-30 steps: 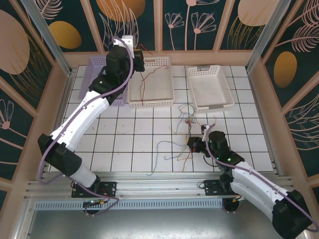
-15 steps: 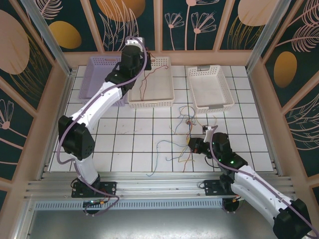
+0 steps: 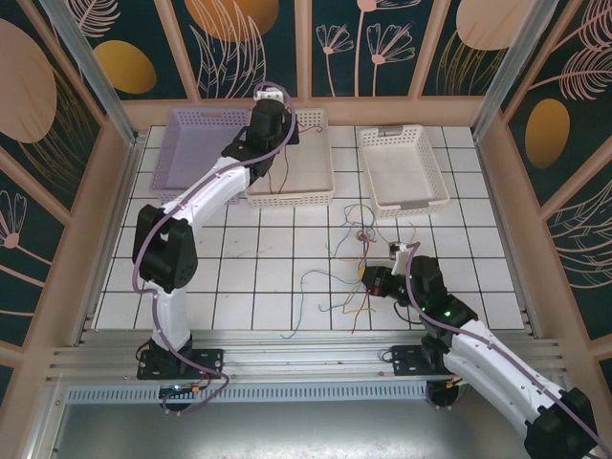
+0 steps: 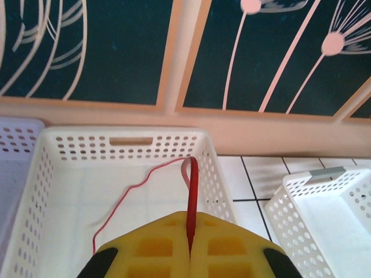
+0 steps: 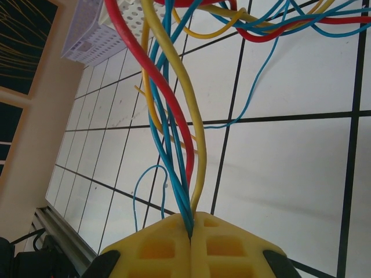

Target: Untangle the cables

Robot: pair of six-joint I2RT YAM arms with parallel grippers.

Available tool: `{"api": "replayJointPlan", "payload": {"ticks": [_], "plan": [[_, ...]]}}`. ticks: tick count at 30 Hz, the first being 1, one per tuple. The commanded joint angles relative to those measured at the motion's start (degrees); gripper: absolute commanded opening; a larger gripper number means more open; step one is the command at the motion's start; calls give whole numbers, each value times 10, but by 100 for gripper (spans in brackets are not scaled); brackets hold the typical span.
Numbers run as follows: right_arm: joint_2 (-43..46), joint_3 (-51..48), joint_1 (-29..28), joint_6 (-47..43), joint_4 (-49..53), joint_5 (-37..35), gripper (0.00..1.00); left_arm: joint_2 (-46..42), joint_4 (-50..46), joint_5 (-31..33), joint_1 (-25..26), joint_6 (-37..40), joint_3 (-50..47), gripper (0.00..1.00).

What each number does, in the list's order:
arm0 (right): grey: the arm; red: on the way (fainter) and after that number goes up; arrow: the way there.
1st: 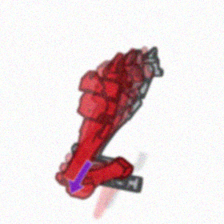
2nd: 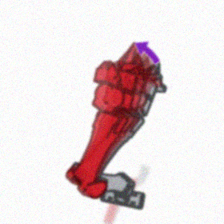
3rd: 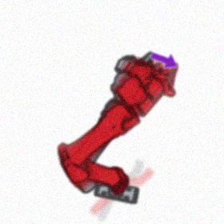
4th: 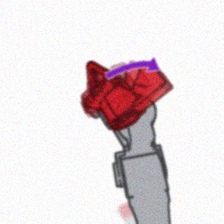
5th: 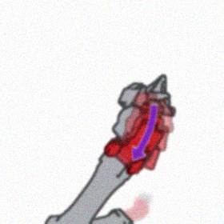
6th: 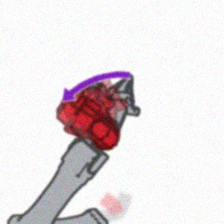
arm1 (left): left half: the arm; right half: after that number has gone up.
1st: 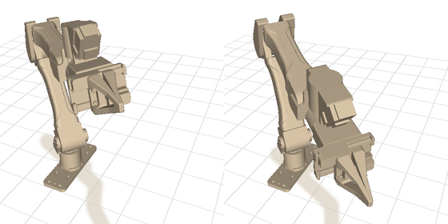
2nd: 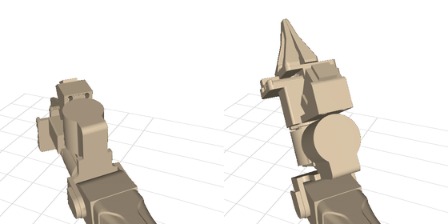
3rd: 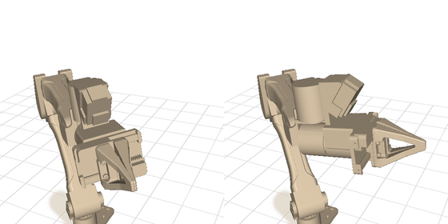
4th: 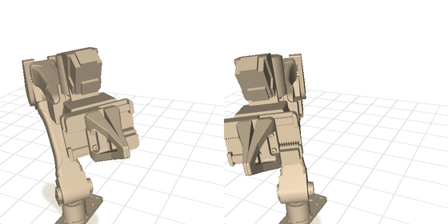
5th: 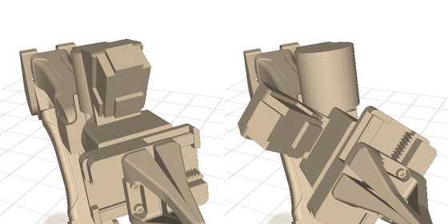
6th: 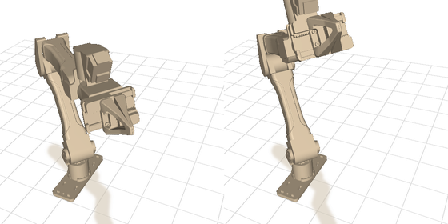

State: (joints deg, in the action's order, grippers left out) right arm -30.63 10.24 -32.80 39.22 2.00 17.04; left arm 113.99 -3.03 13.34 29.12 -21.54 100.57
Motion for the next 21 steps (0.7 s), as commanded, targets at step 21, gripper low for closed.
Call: {"api": "replayJointPlan", "payload": {"ticks": [21], "plan": [[19,56,-42,13,18,-28,0,72,15,-69,-6,-51,-53,38]]}}
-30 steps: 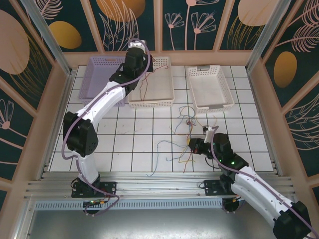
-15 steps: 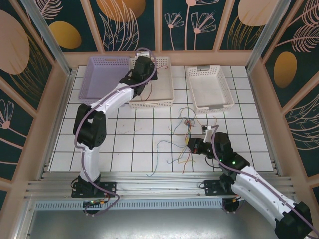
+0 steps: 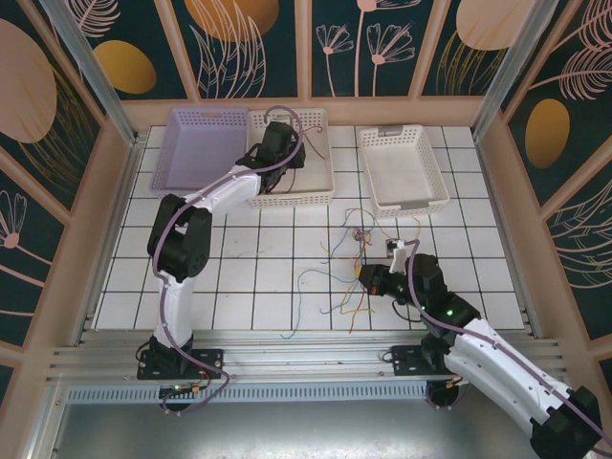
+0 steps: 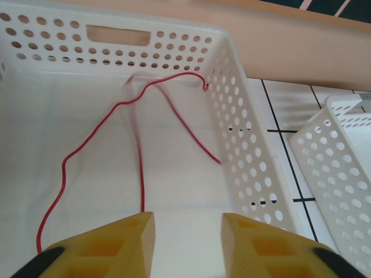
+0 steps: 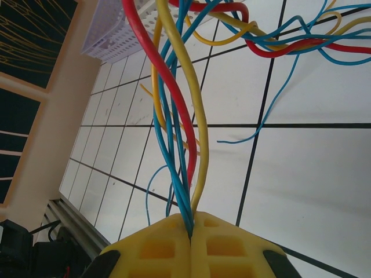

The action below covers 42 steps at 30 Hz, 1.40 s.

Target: Untangle the cables

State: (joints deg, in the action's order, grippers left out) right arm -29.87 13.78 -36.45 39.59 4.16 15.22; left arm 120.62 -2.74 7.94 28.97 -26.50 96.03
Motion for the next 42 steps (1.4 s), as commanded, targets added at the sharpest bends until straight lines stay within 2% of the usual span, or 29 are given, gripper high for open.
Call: {"api": "replayJointPlan", "payload": {"ticks": [1,6,12,15,19,23,25,33,36,42], "plan": [[14,21,-5,10,-3,-11,0,4,10,-17,-4,-1,-7,40],[24,23,-7,12,5,-15,0,-9,-11,-19,-4,10,5,50],[29,25,-8,15,3,-16,0,-44,-51,-28,-4,26,26,70],[25,28,-8,12,-7,-6,0,-82,-68,-69,-5,22,19,82],[13,39,-8,-3,-28,25,0,-162,-42,-166,-4,-6,-60,87],[0,48,-8,-25,-63,74,0,-269,29,-265,-1,-61,-195,88],[-6,54,-8,-34,-76,93,0,-317,59,-289,11,-81,-267,88],[-39,65,-11,-60,-136,170,0,-442,123,-285,125,-114,-437,85],[-48,66,-20,-68,-148,184,0,-476,173,-289,134,-147,-488,85],[-85,70,-52,-85,-152,184,0,-499,213,-305,152,-167,-513,79]]}}
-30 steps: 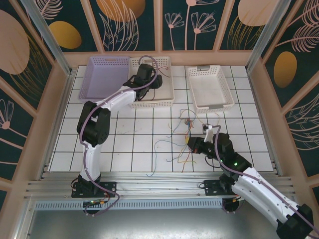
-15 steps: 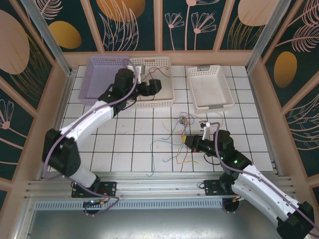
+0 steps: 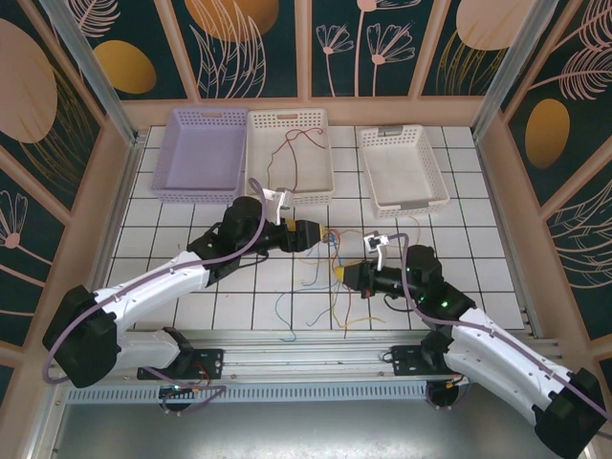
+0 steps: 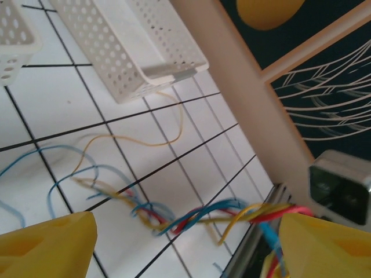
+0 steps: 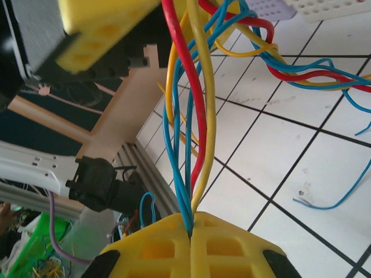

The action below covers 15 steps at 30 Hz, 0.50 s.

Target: Untangle the cables

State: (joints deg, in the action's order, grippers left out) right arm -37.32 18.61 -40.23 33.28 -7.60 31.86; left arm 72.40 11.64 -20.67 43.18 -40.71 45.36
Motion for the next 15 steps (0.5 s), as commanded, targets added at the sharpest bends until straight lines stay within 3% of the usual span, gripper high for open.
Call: {"api": "replayJointPlan", "payload": {"ticks": [1,9,15], "plan": [[-17,23,-18,-25,-35,17,0,-17,80,-27,12,-28,-9,79],[-52,36,-42,-32,-30,-16,0,-14,107,-68,44,-21,-20,73],[-55,54,-42,-38,-7,-36,0,-22,46,-60,54,24,-23,67]]}}
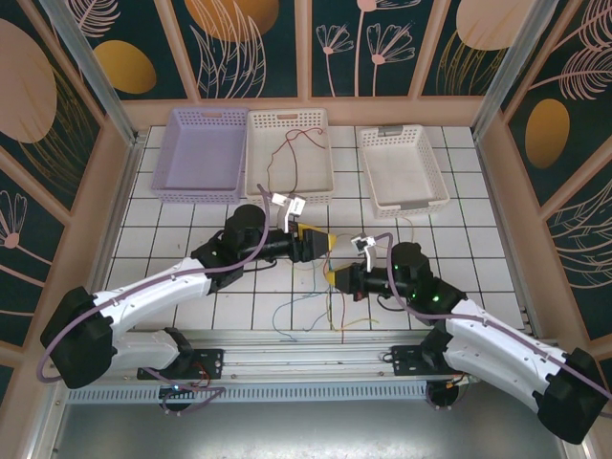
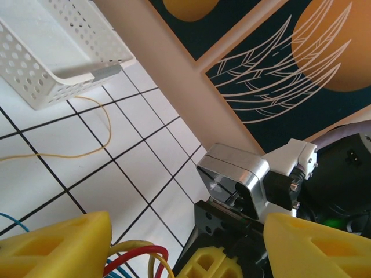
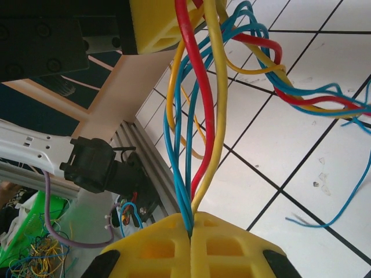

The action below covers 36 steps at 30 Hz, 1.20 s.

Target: Untangle the cables

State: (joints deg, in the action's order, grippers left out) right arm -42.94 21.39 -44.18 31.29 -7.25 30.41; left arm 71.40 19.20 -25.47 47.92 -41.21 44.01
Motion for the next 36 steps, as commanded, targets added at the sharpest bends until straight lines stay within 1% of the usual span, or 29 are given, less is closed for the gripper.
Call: {"api": "replayJointPlan", "payload": {"ticks": [1,4,7,10,14,16,18,22,26,28,36], "plan": [[1,27,-3,-18,-9,-22,0,-13,-41,-6,8,34,-10,66],[-5,28,-5,-18,-12,-15,0,-19,-62,15,8,47,-15,60],[-7,28,-11,-18,-12,-19,0,-15,-79,15,7,59,-12,55],[-7,30,-13,-19,-10,-21,0,-17,-100,31,6,74,-7,49],[-7,36,-14,-24,2,-26,0,-22,-132,49,7,97,1,49],[-7,37,-15,-25,2,-26,0,-26,-142,55,7,107,2,51],[-9,36,-16,-25,0,-26,0,-27,-152,57,7,114,4,52],[-14,32,-17,-26,-4,-27,0,-30,-152,54,7,121,-1,50],[-13,30,-19,-25,-6,-31,0,-29,-153,47,8,125,-7,44],[-13,29,-19,-25,-8,-28,0,-30,-156,49,7,128,-7,43],[-14,22,-21,-25,-11,-24,0,-38,-163,77,7,129,0,27]]}}
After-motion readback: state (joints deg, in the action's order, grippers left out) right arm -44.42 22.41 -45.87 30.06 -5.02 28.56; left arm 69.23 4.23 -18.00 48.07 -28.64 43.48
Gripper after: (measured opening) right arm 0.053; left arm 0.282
